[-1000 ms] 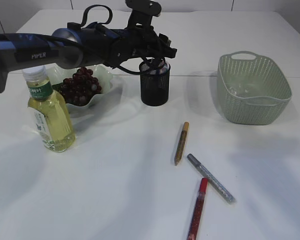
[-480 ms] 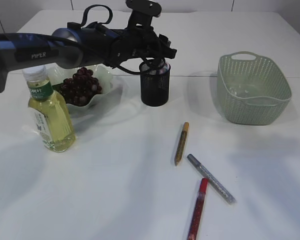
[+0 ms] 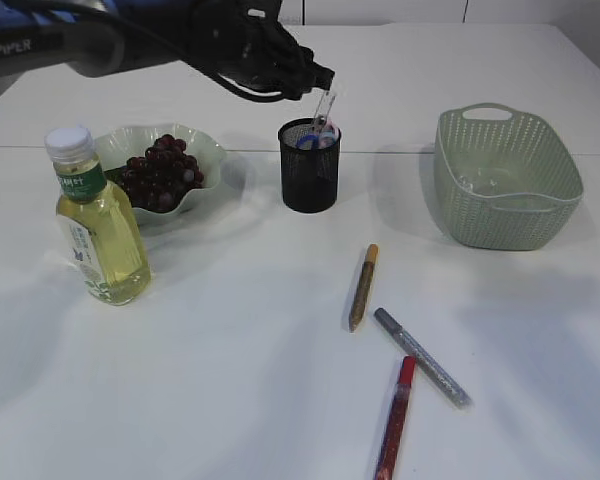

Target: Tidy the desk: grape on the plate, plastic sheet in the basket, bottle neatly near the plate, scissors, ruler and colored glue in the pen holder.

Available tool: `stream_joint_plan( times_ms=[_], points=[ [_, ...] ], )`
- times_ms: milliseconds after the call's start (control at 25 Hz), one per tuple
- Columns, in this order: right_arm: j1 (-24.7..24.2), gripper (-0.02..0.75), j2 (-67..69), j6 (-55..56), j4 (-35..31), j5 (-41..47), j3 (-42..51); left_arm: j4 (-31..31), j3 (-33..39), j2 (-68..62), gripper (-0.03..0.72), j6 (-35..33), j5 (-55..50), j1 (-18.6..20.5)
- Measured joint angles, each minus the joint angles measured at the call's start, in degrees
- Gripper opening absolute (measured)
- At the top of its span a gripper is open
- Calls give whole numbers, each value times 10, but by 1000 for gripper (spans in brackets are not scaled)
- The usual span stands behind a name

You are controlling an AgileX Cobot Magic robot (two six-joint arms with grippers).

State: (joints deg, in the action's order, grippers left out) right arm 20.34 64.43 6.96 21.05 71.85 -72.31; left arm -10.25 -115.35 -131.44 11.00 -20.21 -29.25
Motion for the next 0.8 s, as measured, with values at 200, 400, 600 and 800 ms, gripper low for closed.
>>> stream_joint_plan(
  times_ms=[200, 400, 600, 800],
  points=[
    [0, 471, 0, 0, 0, 0, 0, 27, 0, 53, 340, 0, -131, 0],
    [0, 471, 0, 0, -5, 0, 0, 49, 0, 116, 340, 0, -275, 0],
    [0, 470, 5, 0, -34, 0, 0, 58, 0, 172, 340, 1, -421, 0],
    [0, 471, 29, 0, -63, 0, 0, 85, 0, 214, 340, 10, -509, 0]
  ],
)
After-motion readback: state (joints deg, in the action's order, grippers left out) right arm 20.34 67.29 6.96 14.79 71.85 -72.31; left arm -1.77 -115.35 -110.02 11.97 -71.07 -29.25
